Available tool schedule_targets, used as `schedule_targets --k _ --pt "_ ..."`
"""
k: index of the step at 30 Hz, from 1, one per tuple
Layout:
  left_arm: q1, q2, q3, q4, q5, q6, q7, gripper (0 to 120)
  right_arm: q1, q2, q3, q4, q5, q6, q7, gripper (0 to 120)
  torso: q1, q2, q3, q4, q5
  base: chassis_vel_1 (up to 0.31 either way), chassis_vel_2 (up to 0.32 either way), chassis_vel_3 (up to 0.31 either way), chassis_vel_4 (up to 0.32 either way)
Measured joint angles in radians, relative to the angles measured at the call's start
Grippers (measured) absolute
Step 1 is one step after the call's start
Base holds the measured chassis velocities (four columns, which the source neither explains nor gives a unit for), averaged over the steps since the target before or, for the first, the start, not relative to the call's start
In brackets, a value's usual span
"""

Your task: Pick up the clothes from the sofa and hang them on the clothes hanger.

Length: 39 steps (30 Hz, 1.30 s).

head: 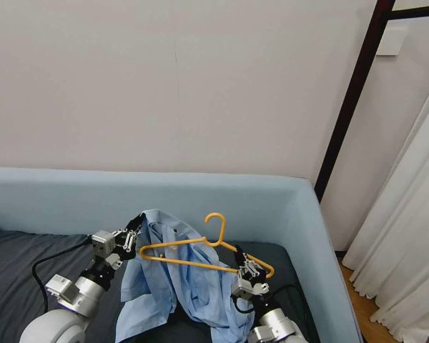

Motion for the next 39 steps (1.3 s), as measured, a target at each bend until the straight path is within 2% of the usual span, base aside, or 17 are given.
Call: schedule_targets --k 12,18,26,30,33,39 --pt "0.019 -0.009 0.043 -0.009 0.037 0.001 0.002 0 0.014 0.010 0.029 0.022 0.050 -0.031 0.000 5 0.000 0.000 0.000 0.0000 0.0001 0.000 0.000 0.000 0.000" --pt "0.022 -0.037 0.100 -0.005 0.077 -0.002 0.004 0 0.058 0.035 -0.001 0.012 0.083 -0.073 0.001 5 0.000 0.000 0.000 0.0001 0.0000 0.000 0.000 0.000 0.000" --pt "0.012 -0.039 0.139 0.030 0.104 -0.004 0.009 0 0.107 0.046 -0.023 -0.015 0.128 -0.097 0.000 5 0.000 0.000 0.000 -0.0001 0.0000 0.000 0.000 0.000 0.000" --pt "0.004 -0.031 0.133 0.051 0.106 -0.009 0.012 0 0.123 0.039 -0.012 -0.023 0.134 -0.094 -0.002 5 0.000 0.000 0.000 0.0000 0.0000 0.000 0.000 0.000 0.000" --pt "-0.009 -0.015 0.106 0.060 0.091 -0.012 0.012 0 0.146 0.034 0.035 -0.033 0.145 -0.078 -0.010 5 0.000 0.000 0.000 0.0000 -0.0001 0.000 0.000 0.000 0.000" --pt "-0.018 0.002 0.069 0.026 0.063 -0.012 0.008 0 0.137 0.015 0.047 -0.041 0.121 -0.065 -0.025 5 0.000 0.000 0.000 0.0002 -0.0001 0.000 0.000 0.000 0.000"
